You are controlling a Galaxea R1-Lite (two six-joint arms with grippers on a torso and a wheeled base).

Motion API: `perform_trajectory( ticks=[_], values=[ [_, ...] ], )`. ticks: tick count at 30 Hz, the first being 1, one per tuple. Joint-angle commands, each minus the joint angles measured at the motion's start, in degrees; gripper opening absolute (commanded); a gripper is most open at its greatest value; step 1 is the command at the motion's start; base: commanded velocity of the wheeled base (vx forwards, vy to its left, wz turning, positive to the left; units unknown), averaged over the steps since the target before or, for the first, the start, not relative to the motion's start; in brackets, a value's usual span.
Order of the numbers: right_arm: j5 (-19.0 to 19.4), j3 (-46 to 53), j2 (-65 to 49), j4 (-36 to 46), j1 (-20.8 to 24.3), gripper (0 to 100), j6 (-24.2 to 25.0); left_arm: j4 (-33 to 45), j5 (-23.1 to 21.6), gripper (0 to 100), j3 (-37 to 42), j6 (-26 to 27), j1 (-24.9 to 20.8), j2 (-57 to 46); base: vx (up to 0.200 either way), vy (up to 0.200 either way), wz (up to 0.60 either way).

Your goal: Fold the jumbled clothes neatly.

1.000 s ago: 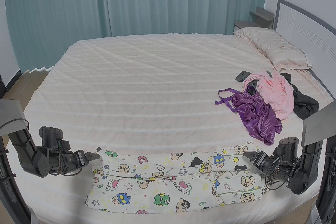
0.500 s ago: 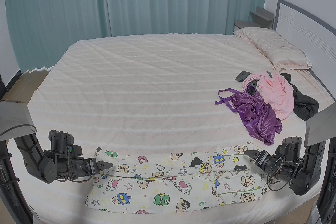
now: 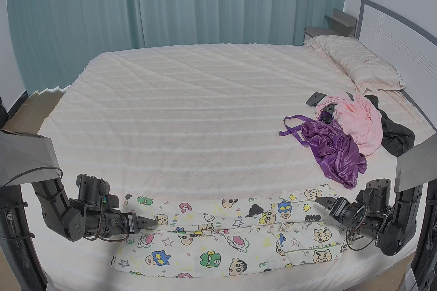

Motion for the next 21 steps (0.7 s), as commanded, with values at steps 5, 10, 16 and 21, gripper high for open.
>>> perform_trajectory(
  ticks=[5, 10, 16, 21],
  values=[
    [0.0, 0.0, 0.2, 0.0, 0.1, 100, 0.0, 0.4, 0.5, 0, 0.0, -0.1, -0.5, 0.9, 0.000, 0.000, 0.00],
    [0.0, 0.0, 0.2, 0.0, 0.1, 100, 0.0, 0.4, 1.8, 0, 0.6, -0.1, -0.4, 0.1, 0.000, 0.000, 0.00],
    [0.0, 0.0, 0.0, 0.0, 0.1, 100, 0.0, 0.5, 2.0, 0, 1.3, -0.2, 0.1, -2.7, 0.000, 0.000, 0.00],
    [0.0, 0.0, -0.2, -0.1, 0.1, 100, 0.1, 4.0, 2.6, 0, 1.4, -0.1, 0.8, -6.0, 0.000, 0.000, 0.00]
  ],
)
